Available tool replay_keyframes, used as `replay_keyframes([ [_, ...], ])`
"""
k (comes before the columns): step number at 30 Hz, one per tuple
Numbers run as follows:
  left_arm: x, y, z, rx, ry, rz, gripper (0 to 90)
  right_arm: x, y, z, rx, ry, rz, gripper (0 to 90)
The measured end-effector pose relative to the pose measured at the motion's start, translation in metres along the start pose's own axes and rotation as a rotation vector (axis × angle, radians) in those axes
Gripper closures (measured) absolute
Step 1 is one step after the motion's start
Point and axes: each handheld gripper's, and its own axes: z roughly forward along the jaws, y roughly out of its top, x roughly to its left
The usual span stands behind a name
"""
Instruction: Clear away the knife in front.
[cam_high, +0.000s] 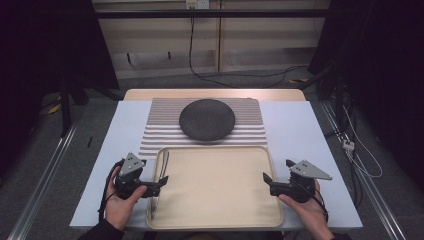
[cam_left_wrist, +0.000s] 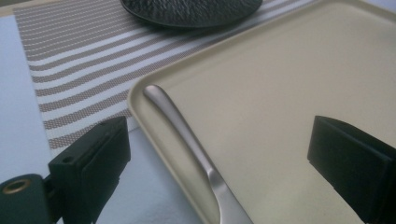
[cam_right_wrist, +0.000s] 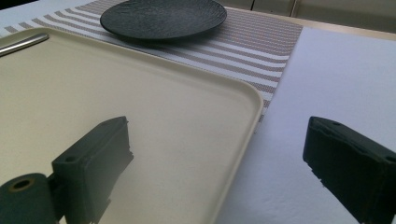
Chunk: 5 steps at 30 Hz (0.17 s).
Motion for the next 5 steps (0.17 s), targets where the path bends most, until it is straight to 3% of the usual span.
replay_keyframes([
  [5,0.0052,-0.0024,-0.0028,-0.021,0.023,-0.023,5.6,-0.0007,0.0001,-0.0005,-0.002,-0.003,0.003,7.3],
])
